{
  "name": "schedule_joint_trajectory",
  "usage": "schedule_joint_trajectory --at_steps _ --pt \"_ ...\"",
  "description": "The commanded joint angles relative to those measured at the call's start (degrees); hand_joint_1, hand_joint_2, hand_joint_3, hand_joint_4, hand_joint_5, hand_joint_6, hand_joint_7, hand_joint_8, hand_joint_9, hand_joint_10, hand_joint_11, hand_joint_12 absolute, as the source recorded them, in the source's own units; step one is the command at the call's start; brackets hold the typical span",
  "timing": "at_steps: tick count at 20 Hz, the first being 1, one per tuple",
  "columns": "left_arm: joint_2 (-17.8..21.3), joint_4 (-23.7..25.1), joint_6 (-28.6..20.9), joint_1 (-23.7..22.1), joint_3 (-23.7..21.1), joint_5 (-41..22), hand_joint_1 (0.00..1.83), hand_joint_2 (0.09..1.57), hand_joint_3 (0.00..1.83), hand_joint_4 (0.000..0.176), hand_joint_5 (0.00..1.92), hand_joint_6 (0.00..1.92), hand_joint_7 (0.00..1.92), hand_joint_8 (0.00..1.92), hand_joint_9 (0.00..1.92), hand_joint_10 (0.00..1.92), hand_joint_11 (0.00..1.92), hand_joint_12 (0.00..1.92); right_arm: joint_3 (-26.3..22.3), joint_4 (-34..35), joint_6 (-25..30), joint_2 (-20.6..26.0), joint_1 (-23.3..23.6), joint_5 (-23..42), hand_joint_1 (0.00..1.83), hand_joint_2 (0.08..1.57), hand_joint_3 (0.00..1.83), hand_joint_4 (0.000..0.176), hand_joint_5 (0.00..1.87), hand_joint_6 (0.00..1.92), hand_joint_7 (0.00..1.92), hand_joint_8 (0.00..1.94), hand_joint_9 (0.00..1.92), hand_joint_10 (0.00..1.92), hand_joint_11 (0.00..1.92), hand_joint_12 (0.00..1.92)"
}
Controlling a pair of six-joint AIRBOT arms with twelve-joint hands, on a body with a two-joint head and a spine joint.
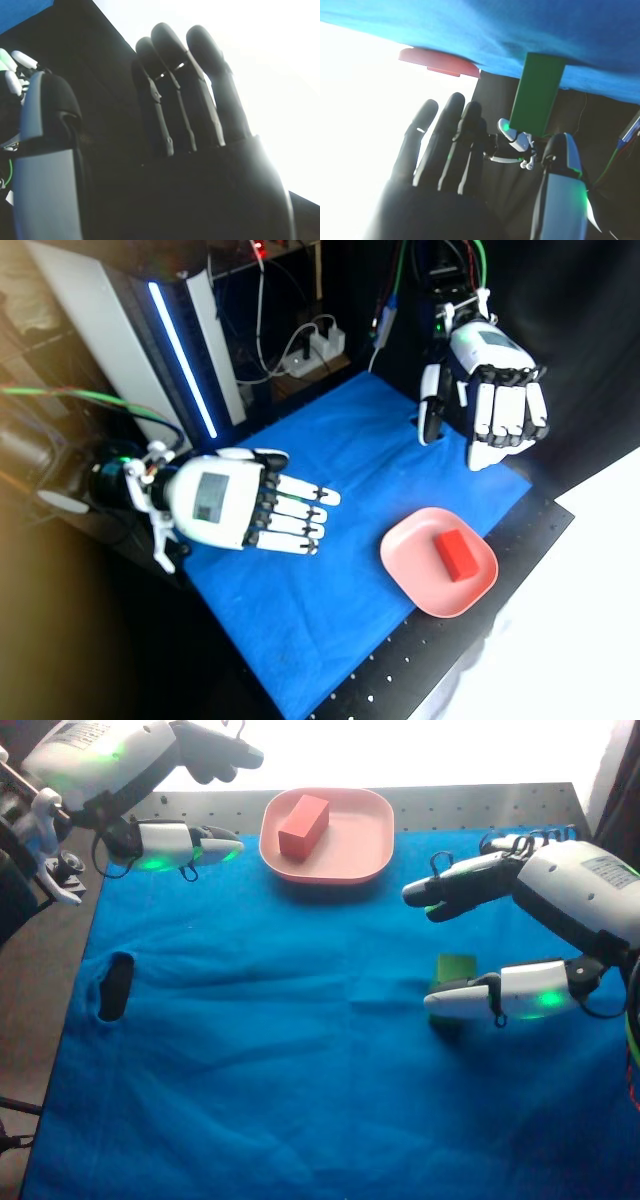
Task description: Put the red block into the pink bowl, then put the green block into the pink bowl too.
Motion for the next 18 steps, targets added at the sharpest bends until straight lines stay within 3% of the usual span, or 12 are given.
schedule_joint_trajectory --at_steps 1,3,5,7,9,12,13,15,16,17,18 --pt "0.4 -0.8 0.0 -0.3 -0.2 -7.3 0.96 1.02 0.00 0.000 0.70 0.00 0.69 0.56 0.68 0.81 0.42 1.35 0.0 1.4 1.0 -1.9 -1.5 -1.0 0.97 0.74 0.00 0.000 0.88 0.01 0.96 0.00 1.10 0.18 0.75 1.23" --pt "0.5 -0.9 0.0 -0.2 -0.2 -7.3 0.94 1.02 0.00 0.000 0.70 0.00 0.71 0.56 0.69 0.83 0.39 1.37 -0.2 1.3 1.0 -1.8 -1.7 -1.0 1.13 0.76 0.00 0.000 0.93 0.01 1.00 0.01 1.17 0.19 0.83 1.14" --pt "0.5 -1.0 0.0 -0.2 -0.2 -7.4 0.94 1.02 0.00 0.000 0.71 0.00 0.71 0.55 0.69 0.82 0.39 1.36 -0.3 1.3 1.0 -1.8 -1.8 -1.0 1.14 0.76 0.00 0.000 0.93 0.00 1.01 0.01 1.19 0.20 0.84 1.14" --pt "0.5 -1.0 0.0 -0.1 -0.2 -7.4 0.92 1.02 0.00 0.000 0.71 0.00 0.69 0.54 0.65 0.81 0.33 1.39 -0.4 1.3 1.0 -1.7 -1.9 -1.0 1.10 0.82 0.00 0.000 0.99 0.00 1.19 0.02 1.24 0.17 0.83 1.18" --pt "0.5 -1.1 0.0 -0.1 -0.2 -7.4 0.93 1.02 0.00 0.000 0.71 0.00 0.71 0.52 0.67 0.81 0.43 1.36 -0.5 1.3 1.0 -1.7 -1.9 -1.0 1.13 0.85 0.01 0.000 1.05 0.02 1.21 0.01 1.26 0.17 0.86 1.19" --pt "0.5 -1.1 0.0 -0.1 -0.3 -7.4 0.92 1.01 0.00 0.000 0.70 0.00 0.73 0.51 0.69 0.77 0.38 1.34 -0.5 1.3 1.0 -1.6 -2.0 -1.0 1.17 0.89 0.00 0.000 1.10 0.01 1.22 0.00 1.27 0.13 0.83 1.23" --pt "0.5 -1.2 0.0 0.0 -0.3 -7.4 0.90 1.01 0.00 0.000 0.70 0.00 0.70 0.49 0.66 0.75 0.26 1.35 -0.5 1.3 1.0 -1.6 -2.0 -1.0 1.26 0.98 0.00 0.000 1.21 0.52 1.43 0.07 1.27 0.05 0.82 1.19" --pt "0.5 -1.2 0.0 0.0 -0.3 -7.4 0.94 1.01 0.00 0.000 0.69 0.00 0.71 0.52 0.63 0.77 0.18 1.38 -0.5 1.3 1.0 -1.6 -2.0 -1.0 1.27 0.99 0.00 0.000 1.19 0.61 1.46 0.09 1.29 0.04 0.84 1.16" --pt "0.5 -1.2 0.0 0.0 -0.3 -7.4 0.99 1.00 0.00 0.000 0.70 0.00 0.69 0.63 0.62 0.84 0.23 1.34 -0.5 1.3 1.0 -1.6 -2.0 -1.0 1.38 1.02 0.00 0.000 1.15 0.66 1.41 0.04 1.15 0.79 0.83 1.23" --pt "0.5 -1.2 0.0 0.0 -0.3 -7.4 1.00 1.01 0.00 0.000 0.70 0.00 0.65 0.69 0.59 0.87 0.20 1.34 -0.4 1.3 1.0 -1.6 -2.0 -1.0 1.40 1.02 0.00 0.000 1.15 0.64 1.40 0.03 1.12 0.94 0.85 1.25" --pt "0.5 -1.2 0.0 0.0 -0.3 -7.4 0.99 1.01 0.00 0.000 0.70 0.00 0.65 0.73 0.61 0.89 0.23 1.33 -0.4 1.4 1.0 -1.6 -2.0 -1.0 1.40 1.02 0.00 0.000 1.15 0.63 1.40 0.03 1.11 0.97 0.86 1.24"
